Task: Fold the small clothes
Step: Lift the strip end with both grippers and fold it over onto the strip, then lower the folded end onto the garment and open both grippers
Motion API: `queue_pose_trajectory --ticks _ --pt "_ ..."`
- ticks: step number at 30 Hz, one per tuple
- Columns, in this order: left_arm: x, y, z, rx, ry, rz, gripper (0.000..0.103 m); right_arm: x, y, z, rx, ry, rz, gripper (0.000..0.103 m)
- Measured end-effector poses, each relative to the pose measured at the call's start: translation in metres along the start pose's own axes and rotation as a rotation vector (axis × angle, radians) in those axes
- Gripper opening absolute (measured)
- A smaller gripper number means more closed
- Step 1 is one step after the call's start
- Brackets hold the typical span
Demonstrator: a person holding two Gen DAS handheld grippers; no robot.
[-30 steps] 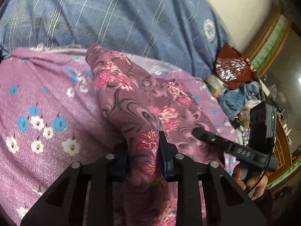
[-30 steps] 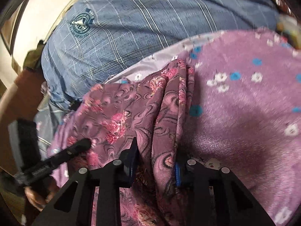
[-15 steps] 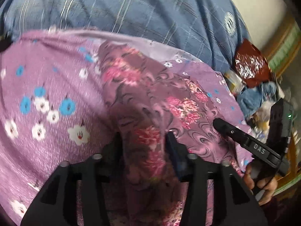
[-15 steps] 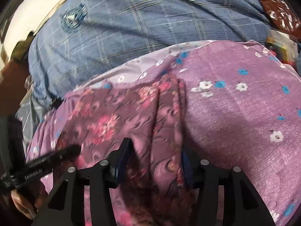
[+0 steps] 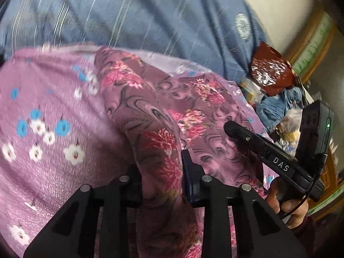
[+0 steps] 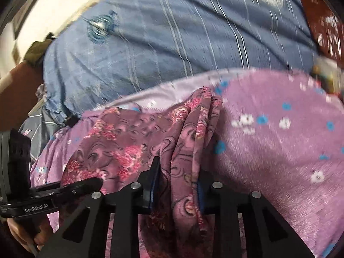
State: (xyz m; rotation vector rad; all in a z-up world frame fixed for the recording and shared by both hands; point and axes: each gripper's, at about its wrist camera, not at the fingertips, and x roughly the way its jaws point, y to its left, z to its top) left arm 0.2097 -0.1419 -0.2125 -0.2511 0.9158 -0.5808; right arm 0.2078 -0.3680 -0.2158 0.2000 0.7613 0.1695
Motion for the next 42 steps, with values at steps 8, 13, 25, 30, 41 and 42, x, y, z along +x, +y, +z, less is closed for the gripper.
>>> queue_pose_trajectory --ticks 8,13,25,30,41,42 --pt "-0.041 -0.029 0.004 0.149 -0.167 -0.034 0.024 -0.045 0.017 0.002 -0.073 -0.219 -0.015 0.027" --pt "-0.077 -0.022 0.009 0.142 -0.222 -0.061 0.024 -0.079 0.032 0.008 -0.030 -0.335 0.075 0.026" --pt "-0.134 0.063 -0.010 0.012 -0.140 0.063 0.024 -0.054 0.107 0.000 0.067 -0.162 0.315 0.026" --pt "-0.090 0.109 -0.025 -0.073 0.061 0.250 0.029 0.013 0.132 -0.028 0.093 0.099 0.263 0.026" --pt "-0.126 0.115 -0.010 -0.087 -0.134 0.370 0.058 0.014 0.126 -0.020 0.059 0.026 0.108 0.038" --pt "-0.125 0.112 -0.009 -0.078 -0.141 0.377 0.058 0.006 0.129 -0.018 0.031 -0.027 0.105 0.038"
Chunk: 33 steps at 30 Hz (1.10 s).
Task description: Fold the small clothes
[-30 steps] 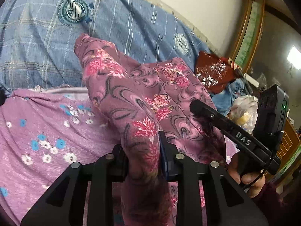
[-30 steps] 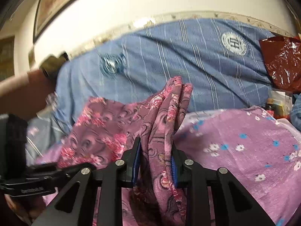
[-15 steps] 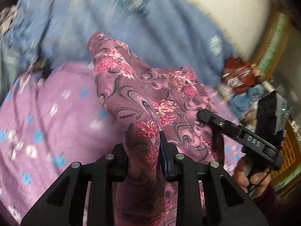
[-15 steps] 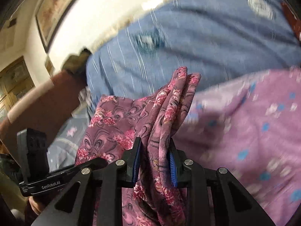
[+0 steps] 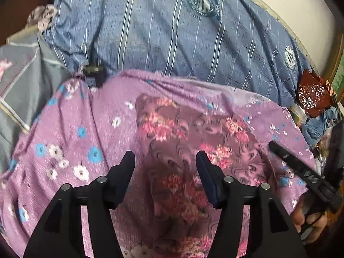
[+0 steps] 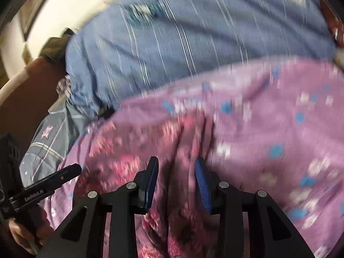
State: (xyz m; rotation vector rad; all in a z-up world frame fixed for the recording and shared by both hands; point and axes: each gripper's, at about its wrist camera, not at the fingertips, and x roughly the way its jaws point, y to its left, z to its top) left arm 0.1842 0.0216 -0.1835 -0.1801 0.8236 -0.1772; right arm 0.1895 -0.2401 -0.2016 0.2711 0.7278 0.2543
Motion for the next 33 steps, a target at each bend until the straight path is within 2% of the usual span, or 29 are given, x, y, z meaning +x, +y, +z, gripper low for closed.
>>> queue_pose_trajectory --ticks 2,4,6,7,8,9,10,13,15,18,20,22,24,29,33 --pt "0.010 0.000 0.001 0.006 0.023 -0.002 0.058 -0.012 0.011 0.002 -0.058 -0.081 0.034 0.037" --pt "0.025 -0.005 -0.002 0.016 0.079 0.013 0.058 -0.015 0.020 0.004 -0.097 -0.084 0.086 0.034" --pt "0.036 -0.006 -0.010 0.035 0.142 0.041 0.058 0.000 0.028 0.000 -0.125 -0.002 0.126 0.033" --pt "0.047 -0.006 -0.014 0.047 0.189 0.074 0.059 0.015 0.030 -0.003 -0.131 0.080 0.127 0.032" --pt "0.051 -0.005 -0.016 0.045 0.200 0.075 0.061 0.030 0.030 -0.008 -0.134 0.162 0.106 0.026" --pt "0.053 -0.002 -0.018 0.028 0.203 0.069 0.064 0.050 0.027 -0.015 -0.135 0.255 0.070 0.026" --pt "0.053 0.001 -0.016 0.005 0.204 0.060 0.065 0.055 0.025 -0.016 -0.135 0.268 0.062 0.026" --pt "0.047 0.005 -0.009 -0.024 0.161 0.042 0.065 0.048 0.027 -0.004 -0.131 0.230 0.094 0.026" --pt "0.042 0.003 0.001 -0.016 0.109 0.046 0.065 0.045 0.024 0.009 -0.111 0.186 0.104 0.032" --pt "0.051 0.005 0.020 -0.006 0.058 0.107 0.071 0.052 0.015 0.031 -0.041 0.161 0.119 0.032" --pt "0.071 0.016 0.025 -0.057 0.111 0.111 0.071 0.063 0.010 0.041 0.001 0.171 0.123 0.034" --pt "0.096 0.033 0.024 -0.163 0.211 0.057 0.072 0.085 0.001 0.040 0.030 0.245 0.112 0.035" --pt "0.100 0.041 0.020 -0.233 0.233 0.029 0.072 0.112 -0.009 0.031 0.058 0.326 0.098 0.035" --pt "0.077 0.028 0.019 -0.163 0.164 0.061 0.072 0.090 -0.004 0.031 0.004 0.251 0.125 0.038" --pt "0.051 0.020 0.014 -0.142 0.113 0.062 0.072 0.054 -0.002 0.026 -0.009 0.200 0.155 0.038"
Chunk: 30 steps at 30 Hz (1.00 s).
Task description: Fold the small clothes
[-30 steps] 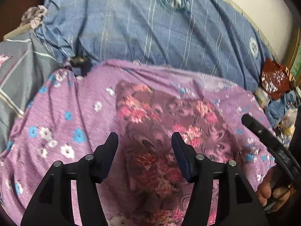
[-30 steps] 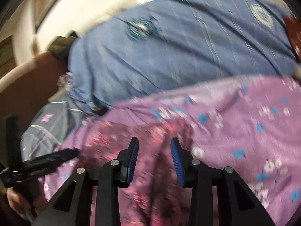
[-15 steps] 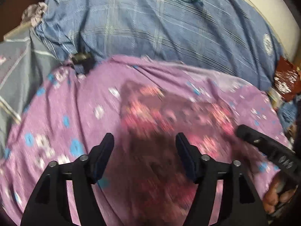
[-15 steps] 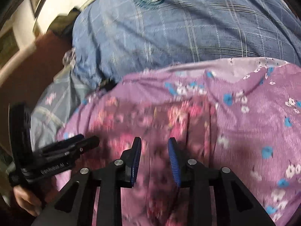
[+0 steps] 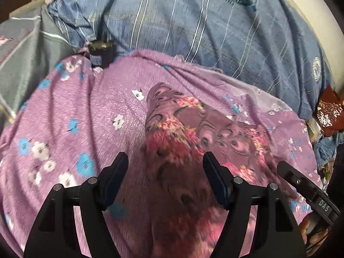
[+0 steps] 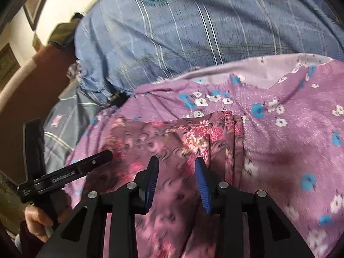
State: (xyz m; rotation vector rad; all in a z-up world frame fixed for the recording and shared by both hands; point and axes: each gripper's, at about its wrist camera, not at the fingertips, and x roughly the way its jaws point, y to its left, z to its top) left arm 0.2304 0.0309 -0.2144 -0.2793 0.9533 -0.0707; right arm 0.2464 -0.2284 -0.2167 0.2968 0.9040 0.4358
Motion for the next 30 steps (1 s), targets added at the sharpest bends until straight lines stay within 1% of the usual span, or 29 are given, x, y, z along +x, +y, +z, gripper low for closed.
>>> queue_pose_trajectory --ticks 3,5,8,9,10,11,12,13,14,15,16,17,19,22,24,26,28,30 --pt "-0.025 -0.004 -0.015 0.008 -0.043 0.003 0.072 -0.022 0.009 -0.012 -0.025 0.002 -0.006 0.038" --pt "-0.041 -0.010 -0.029 0.020 -0.071 0.030 0.073 -0.036 0.018 -0.023 -0.043 -0.002 -0.011 0.037" --pt "-0.055 -0.015 -0.051 0.056 -0.081 0.073 0.079 -0.054 0.028 -0.053 -0.056 0.003 -0.024 0.037" --pt "-0.056 -0.016 -0.061 0.069 -0.079 0.089 0.084 -0.056 0.031 -0.063 -0.063 0.018 -0.033 0.037" --pt "-0.056 -0.016 -0.074 0.079 -0.068 0.109 0.085 -0.055 0.032 -0.072 -0.069 0.040 -0.043 0.037" --pt "-0.053 -0.016 -0.084 0.082 -0.046 0.125 0.085 -0.048 0.033 -0.085 -0.069 0.095 -0.066 0.037" --pt "-0.045 -0.015 -0.095 0.083 0.001 0.141 0.086 -0.041 0.032 -0.093 -0.063 0.138 -0.086 0.035" --pt "-0.037 -0.013 -0.106 0.074 0.059 0.138 0.086 -0.036 0.031 -0.100 -0.058 0.158 -0.102 0.035" --pt "-0.037 -0.011 -0.112 0.053 0.071 0.117 0.086 -0.039 0.032 -0.104 -0.055 0.143 -0.107 0.035" --pt "-0.043 -0.009 -0.114 0.031 0.062 0.110 0.086 -0.044 0.035 -0.104 -0.054 0.142 -0.117 0.036" --pt "-0.056 -0.010 -0.115 0.031 0.041 0.128 0.085 -0.050 0.038 -0.102 -0.051 0.144 -0.120 0.037" --pt "-0.066 -0.011 -0.115 0.042 0.017 0.142 0.085 -0.060 0.041 -0.101 -0.044 0.128 -0.113 0.038" --pt "-0.093 -0.016 -0.117 0.065 -0.066 0.185 0.086 -0.088 0.048 -0.100 -0.055 0.062 -0.115 0.038" --pt "-0.136 -0.025 -0.119 0.077 -0.164 0.221 0.086 -0.122 0.056 -0.098 -0.080 -0.014 -0.140 0.039" --pt "-0.162 -0.033 -0.117 0.083 -0.228 0.253 0.086 -0.148 0.064 -0.096 -0.083 -0.075 -0.148 0.048" --pt "-0.180 -0.040 -0.118 0.098 -0.283 0.282 0.087 -0.168 0.075 -0.093 -0.087 -0.122 -0.147 0.053" --pt "-0.200 -0.049 -0.119 0.120 -0.329 0.307 0.089 -0.181 0.084 -0.094 -0.102 -0.153 -0.151 0.054" --pt "-0.216 -0.055 -0.118 0.135 -0.358 0.320 0.091 -0.197 0.097 -0.098 -0.138 -0.186 -0.174 0.057"
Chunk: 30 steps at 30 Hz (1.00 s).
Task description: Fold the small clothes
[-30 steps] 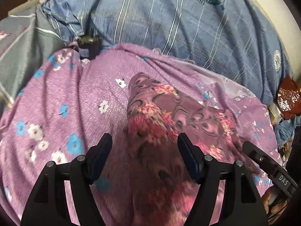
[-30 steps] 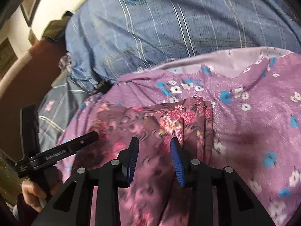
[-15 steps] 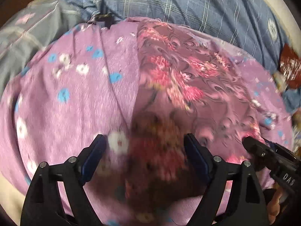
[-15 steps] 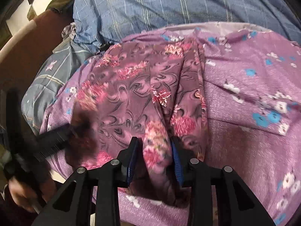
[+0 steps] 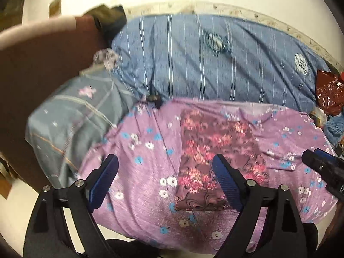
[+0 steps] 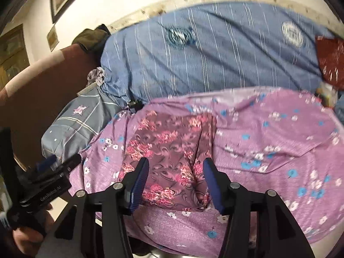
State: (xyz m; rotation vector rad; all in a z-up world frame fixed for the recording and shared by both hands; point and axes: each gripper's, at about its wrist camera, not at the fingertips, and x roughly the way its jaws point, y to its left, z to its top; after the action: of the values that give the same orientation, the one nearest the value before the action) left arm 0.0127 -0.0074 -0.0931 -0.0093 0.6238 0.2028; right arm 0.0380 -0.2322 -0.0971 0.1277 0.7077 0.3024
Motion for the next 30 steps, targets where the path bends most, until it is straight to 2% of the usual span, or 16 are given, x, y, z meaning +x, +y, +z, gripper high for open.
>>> queue_pose_trajectory --ticks 2,6,10,22,27,30 --pt "-0.017 -0.001 0.005 0.009 -0.036 0.012 0.092 -0.013 0.006 0.001 -0.028 -0.021 -0.015 0.059" --pt "-0.044 -0.003 0.011 0.018 -0.102 0.037 0.103 -0.036 0.013 0.003 -0.056 -0.071 -0.027 0.063" --pt "-0.065 -0.003 0.017 0.026 -0.157 0.067 0.103 -0.048 0.018 0.004 -0.073 -0.095 -0.054 0.064" --pt "-0.084 -0.002 0.021 -0.016 -0.201 0.115 0.103 -0.060 0.020 0.003 -0.067 -0.126 -0.086 0.064" --pt "-0.082 0.000 0.022 -0.033 -0.182 0.079 0.103 -0.059 0.022 0.002 -0.075 -0.121 -0.084 0.064" --pt "-0.077 0.001 0.023 -0.031 -0.167 0.096 0.103 -0.058 0.024 0.002 -0.085 -0.122 -0.090 0.064"
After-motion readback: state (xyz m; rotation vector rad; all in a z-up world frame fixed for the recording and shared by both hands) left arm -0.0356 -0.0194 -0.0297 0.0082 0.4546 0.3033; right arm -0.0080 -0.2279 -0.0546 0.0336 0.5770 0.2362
